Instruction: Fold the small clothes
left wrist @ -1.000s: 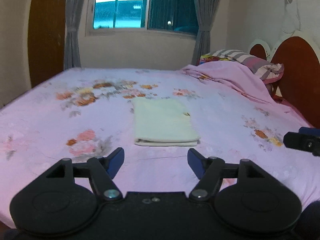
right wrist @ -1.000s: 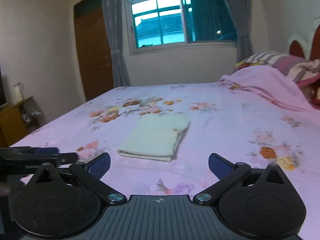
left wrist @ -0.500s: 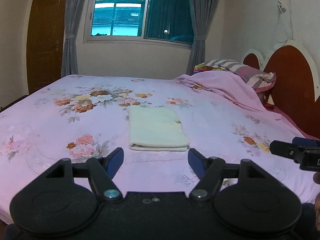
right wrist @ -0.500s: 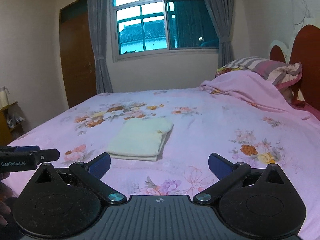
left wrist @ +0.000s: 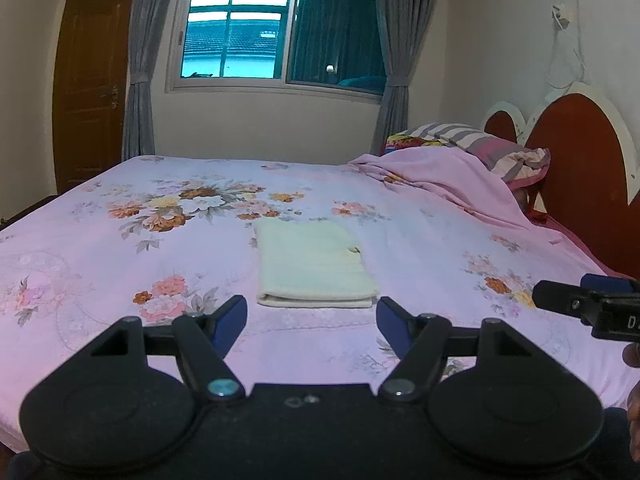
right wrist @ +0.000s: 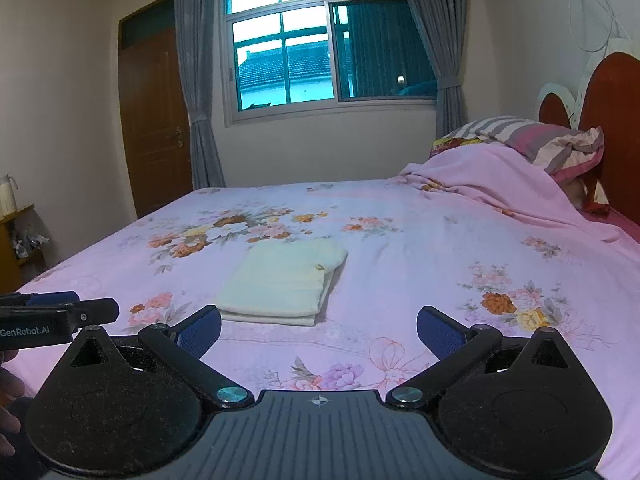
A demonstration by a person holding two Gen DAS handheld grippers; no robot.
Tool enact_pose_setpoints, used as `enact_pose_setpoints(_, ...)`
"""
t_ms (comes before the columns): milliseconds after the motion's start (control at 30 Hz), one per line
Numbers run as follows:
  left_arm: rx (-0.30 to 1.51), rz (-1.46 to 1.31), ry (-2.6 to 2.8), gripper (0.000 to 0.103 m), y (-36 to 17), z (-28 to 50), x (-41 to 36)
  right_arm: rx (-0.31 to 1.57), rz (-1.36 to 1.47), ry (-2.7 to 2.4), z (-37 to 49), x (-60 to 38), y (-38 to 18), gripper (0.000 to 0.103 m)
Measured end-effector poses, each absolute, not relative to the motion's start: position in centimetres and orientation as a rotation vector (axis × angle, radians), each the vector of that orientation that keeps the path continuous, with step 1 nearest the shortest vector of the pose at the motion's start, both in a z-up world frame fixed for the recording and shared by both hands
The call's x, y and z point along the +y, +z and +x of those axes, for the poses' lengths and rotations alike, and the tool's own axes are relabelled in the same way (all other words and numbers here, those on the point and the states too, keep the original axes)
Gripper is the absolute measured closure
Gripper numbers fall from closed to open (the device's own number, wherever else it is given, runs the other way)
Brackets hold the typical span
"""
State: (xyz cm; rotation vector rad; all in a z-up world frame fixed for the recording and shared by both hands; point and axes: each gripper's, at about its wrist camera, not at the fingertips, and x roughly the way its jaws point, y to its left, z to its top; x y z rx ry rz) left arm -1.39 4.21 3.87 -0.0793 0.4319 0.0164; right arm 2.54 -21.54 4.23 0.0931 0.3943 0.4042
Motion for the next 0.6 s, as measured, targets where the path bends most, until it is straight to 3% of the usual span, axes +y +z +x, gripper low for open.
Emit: enact_pose_setpoints(600,0.424,-0.08,0.008,0.032,3.76,-1.11,4.38,0.385,0.094,0.407,2.51,-22.41,4.77,0.0)
